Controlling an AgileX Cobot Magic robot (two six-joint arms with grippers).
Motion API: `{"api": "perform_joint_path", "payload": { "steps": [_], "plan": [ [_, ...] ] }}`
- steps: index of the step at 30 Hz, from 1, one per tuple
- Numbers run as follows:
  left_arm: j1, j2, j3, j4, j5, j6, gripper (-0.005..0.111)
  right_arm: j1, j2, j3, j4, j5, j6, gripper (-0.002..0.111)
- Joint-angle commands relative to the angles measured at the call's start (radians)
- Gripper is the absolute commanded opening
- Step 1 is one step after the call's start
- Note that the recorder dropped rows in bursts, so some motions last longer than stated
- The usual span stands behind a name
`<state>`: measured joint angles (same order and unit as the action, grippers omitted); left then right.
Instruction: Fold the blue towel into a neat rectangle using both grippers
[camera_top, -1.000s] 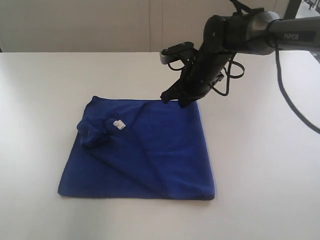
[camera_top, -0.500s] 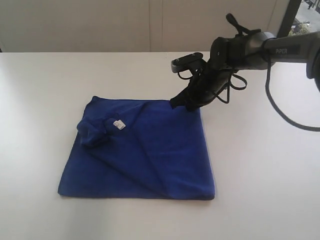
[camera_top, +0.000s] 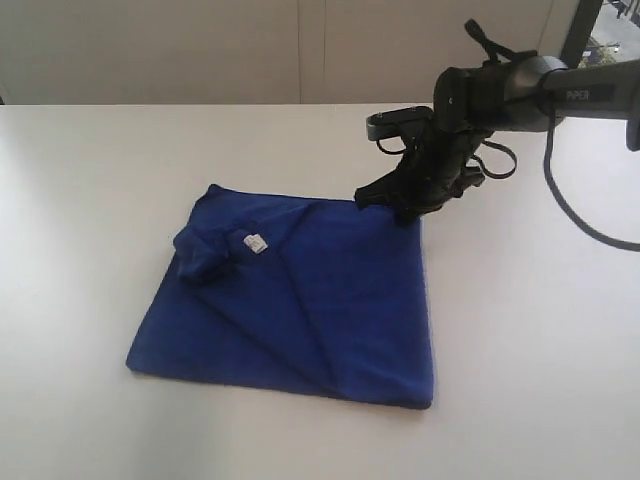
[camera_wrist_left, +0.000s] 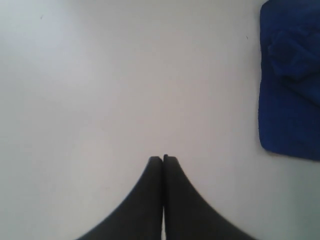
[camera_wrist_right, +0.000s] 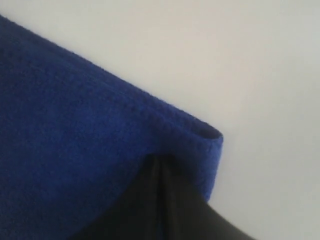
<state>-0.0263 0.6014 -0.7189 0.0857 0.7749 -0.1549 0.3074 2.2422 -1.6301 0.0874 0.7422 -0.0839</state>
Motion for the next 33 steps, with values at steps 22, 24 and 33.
{"api": "perform_joint_path", "payload": {
  "steps": [22,24,33],
  "plan": [
    [0.003,-0.008,0.008,-0.003,0.003,-0.002,0.0,-0.029,-0.357,0.586,-0.167,0.086,0.152,0.0],
    [0.003,-0.008,0.008,-0.003,0.003,-0.002,0.0,-0.029,-0.403,0.605,-0.167,0.073,0.165,0.0],
    [0.003,-0.008,0.008,-0.003,0.003,-0.002,0.0,-0.029,-0.504,0.609,-0.149,-0.007,0.165,0.0]
  ]
}}
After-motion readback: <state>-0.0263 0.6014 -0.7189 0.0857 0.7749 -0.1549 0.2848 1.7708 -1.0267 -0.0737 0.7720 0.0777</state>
